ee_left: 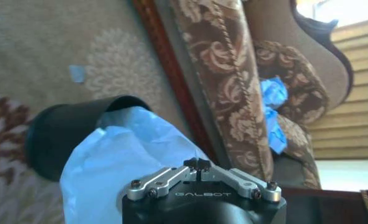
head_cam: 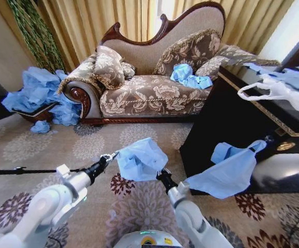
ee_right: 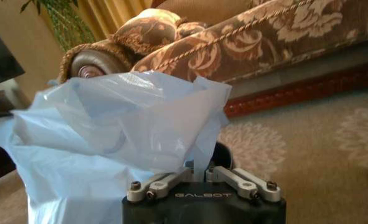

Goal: Place a garbage bag over the trash bin.

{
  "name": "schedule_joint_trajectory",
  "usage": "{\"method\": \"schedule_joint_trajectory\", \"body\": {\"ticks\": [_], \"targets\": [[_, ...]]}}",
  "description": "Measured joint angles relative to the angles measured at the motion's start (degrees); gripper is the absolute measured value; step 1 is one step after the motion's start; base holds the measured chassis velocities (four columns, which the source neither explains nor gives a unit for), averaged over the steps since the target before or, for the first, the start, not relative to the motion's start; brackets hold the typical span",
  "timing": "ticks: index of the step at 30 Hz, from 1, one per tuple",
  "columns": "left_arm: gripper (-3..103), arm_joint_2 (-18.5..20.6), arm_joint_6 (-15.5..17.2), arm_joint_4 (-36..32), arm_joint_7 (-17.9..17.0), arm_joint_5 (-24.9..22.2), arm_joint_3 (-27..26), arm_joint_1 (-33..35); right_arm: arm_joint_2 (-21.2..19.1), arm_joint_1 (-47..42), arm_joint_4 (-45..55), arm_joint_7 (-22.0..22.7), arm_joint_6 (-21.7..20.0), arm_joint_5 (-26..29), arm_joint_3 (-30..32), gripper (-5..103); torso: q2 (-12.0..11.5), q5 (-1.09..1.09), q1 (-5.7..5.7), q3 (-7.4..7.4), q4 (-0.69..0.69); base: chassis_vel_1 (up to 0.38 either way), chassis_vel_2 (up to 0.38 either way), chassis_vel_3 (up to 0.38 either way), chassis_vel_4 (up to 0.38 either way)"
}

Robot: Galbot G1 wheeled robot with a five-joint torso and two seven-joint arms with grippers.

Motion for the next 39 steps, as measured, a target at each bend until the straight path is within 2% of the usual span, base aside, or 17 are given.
{"method": "schedule_joint_trajectory", "body": {"ticks": [1,7,12,17,20,23,24,26,29,35,39], "targets": [[0,-1.2,0.1,-0.7,0.1,0.4,-1.5,2.5,-0.1,-0.8,0.3,-0.3,0.1,-0.6,-0.6,0,0.0,0.0,0.0,0.0,0.0,0.0,0.0,0.0,0.0],[0,-4.4,0.1,-2.3,0.3,0.7,-6.5,7.2,0.1,-0.5,1.0,-0.4,0.3,-1.6,-4.0,0,0.0,-0.01,0.0,0.0,0.0,0.0,0.0,0.0,0.0],[0,-6.0,-0.8,-2.4,0.4,0.2,-11.0,7.9,1.9,4.0,-1.2,-0.1,0.6,-2.0,-7.5,0,0.0,0.0,0.01,0.01,0.02,0.0,0.0,0.0,0.0],[0,-5.5,-1.4,-0.9,0.3,0.7,-11.4,5.2,2.7,8.3,-3.8,1.0,0.1,-1.8,-8.7,0,0.0,-0.01,0.01,0.01,0.02,0.0,0.0,0.0,0.0],[0,-4.6,-1.6,0.3,0.3,1.9,-9.6,2.3,2.4,9.4,-4.7,1.9,-1.1,-1.6,-8.8,0,0.0,0.0,0.01,0.01,0.02,0.0,0.0,0.0,0.0],[0,-1.9,-2.2,4.4,-0.3,5.5,-2.6,-6.7,0.9,10.1,-5.7,3.5,-5.2,-0.5,-8.3,0,0.0,-0.01,0.01,0.01,-0.03,0.0,0.0,0.0,0.0],[0,-1.9,-2.2,4.4,-0.3,5.5,-2.6,-6.7,0.9,10.1,-5.7,3.5,-5.2,-0.5,-8.3,0,0.0,-0.01,0.01,0.01,-0.03,0.0,0.0,0.0,0.0],[0,-0.6,-2.6,7.9,-0.8,7.2,2.4,-12.1,0.8,10.9,-7.5,3.1,-6.4,-0.2,-8.1,0,0.0,-0.01,0.01,0.02,-0.03,0.0,0.0,0.0,0.0],[0,0.3,-3.1,12.0,-1.3,8.4,7.6,-17.4,2.6,14.5,-12.4,2.9,-6.1,-0.1,-8.4,0,0.0,0.0,0.02,0.02,0.02,0.0,0.0,0.0,0.0],[0,1.3,-3.5,14.7,-1.7,8.8,10.7,-20.4,4.6,18.8,-17.0,3.2,-5.4,0.2,-8.5,0,0.0,0.0,0.02,0.02,0.01,0.0,0.0,0.0,0.0],[0,2.1,-3.7,18.2,-1.7,9.6,14.8,-24.5,5.7,23.1,-21.2,3.3,-5.4,0.8,-9.2,0,0.0,-0.01,0.02,0.02,0.02,0.0,0.0,0.0,0.0]]}}
